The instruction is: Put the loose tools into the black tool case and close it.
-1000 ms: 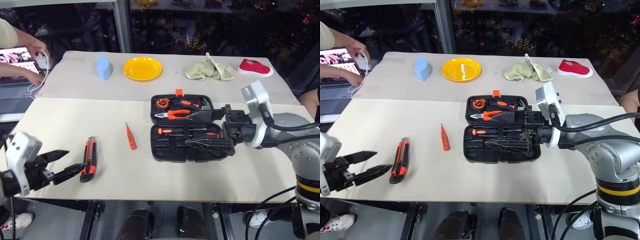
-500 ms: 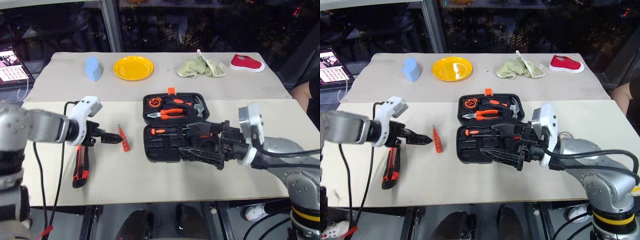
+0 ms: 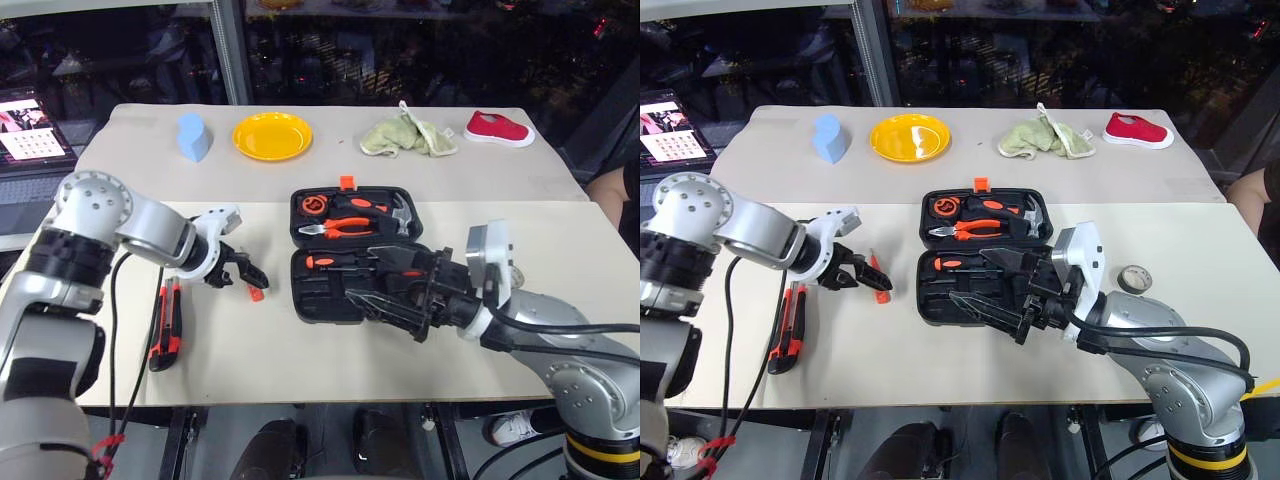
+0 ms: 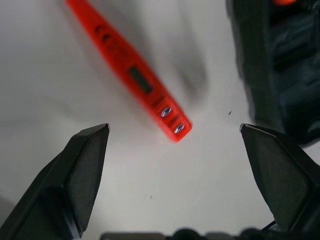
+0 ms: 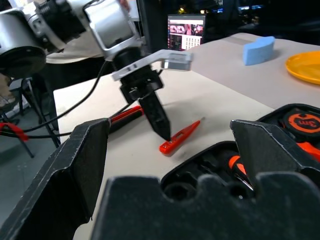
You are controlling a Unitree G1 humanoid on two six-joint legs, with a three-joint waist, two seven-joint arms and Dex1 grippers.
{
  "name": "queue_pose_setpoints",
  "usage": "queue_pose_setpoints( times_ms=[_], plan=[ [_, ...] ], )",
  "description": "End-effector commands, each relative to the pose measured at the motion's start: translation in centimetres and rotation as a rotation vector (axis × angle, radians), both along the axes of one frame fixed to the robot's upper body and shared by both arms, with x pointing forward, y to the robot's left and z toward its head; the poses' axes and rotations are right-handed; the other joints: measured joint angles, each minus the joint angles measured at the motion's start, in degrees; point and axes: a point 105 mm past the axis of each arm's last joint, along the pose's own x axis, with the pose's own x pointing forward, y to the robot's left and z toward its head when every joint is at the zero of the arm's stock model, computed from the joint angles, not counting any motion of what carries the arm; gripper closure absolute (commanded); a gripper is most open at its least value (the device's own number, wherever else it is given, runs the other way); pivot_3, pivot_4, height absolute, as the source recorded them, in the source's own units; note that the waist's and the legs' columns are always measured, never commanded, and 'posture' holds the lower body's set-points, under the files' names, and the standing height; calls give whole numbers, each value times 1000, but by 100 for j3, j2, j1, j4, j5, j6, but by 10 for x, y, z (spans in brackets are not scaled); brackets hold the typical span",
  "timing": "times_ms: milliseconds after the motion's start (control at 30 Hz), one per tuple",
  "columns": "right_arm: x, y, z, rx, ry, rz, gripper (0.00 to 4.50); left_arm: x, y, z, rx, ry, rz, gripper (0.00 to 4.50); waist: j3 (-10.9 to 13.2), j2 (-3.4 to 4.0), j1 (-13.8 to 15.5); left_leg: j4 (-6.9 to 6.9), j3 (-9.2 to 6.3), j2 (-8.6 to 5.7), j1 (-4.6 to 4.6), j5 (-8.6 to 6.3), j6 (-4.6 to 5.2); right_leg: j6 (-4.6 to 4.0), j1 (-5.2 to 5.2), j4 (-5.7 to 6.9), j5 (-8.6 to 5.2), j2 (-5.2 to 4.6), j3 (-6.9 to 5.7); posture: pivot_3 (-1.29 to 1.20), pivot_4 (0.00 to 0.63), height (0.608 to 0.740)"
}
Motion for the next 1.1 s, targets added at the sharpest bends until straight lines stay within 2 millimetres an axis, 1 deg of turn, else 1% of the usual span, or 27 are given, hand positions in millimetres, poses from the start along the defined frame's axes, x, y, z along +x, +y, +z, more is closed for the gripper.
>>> queue_pose_setpoints(
  times_ms=[33,167,367,433,467,567,600,667,867,1100],
  plan=[
    [-6,0,10,5,-62,0,37,8,-4,6,6,-3,34,0,0,0,1,0,-1,0,-1,0,0,0,-1,-1,0,1,0,0,150,740],
    [-6,-1,10,4,-65,-11,37,14,-7,0,41,13,76,0,0,-1,-7,-1,1,0,1,0,-1,0,0,0,0,1,1,0,150,740],
    [-6,-2,10,10,-66,-36,37,18,-6,-11,86,18,115,0,0,-1,0,-1,1,0,2,0,-3,0,1,0,0,1,0,0,150,740],
    [-6,-2,9,11,-65,-45,0,19,-6,-15,98,21,133,525,0,-2,2,0,0,-1,2,0,-3,0,2,0,0,0,0,0,150,740],
    [-7,-2,9,11,-65,-48,0,20,-6,-16,104,19,140,683,0,-2,2,0,0,-1,2,0,-3,0,3,0,0,0,0,0,150,740],
    [-8,-3,9,15,-67,-54,0,22,-9,-18,110,18,148,1770,0,-2,11,0,1,-2,4,1,-4,0,4,0,0,0,-1,0,150,740],
    [-8,-3,10,16,-68,-57,0,22,-10,-19,110,19,147,2254,-1,-3,19,0,0,-2,4,1,-5,0,5,0,0,0,-1,0,150,740],
    [-9,-4,10,18,-69,-65,0,23,-13,-20,115,20,145,2895,-1,-3,27,0,0,-3,5,1,-5,0,7,0,0,-1,-2,0,150,740],
    [-9,-6,10,25,-70,-82,0,23,-9,-29,151,22,156,2895,-2,-4,37,0,0,-6,17,1,-9,1,18,0,0,-4,-2,0,150,740],
    [-9,-8,11,26,-71,-101,0,23,-4,-30,163,13,155,2895,-2,-4,17,-1,0,-5,51,3,-15,6,59,-1,-4,-4,-1,0,150,740]
  ],
)
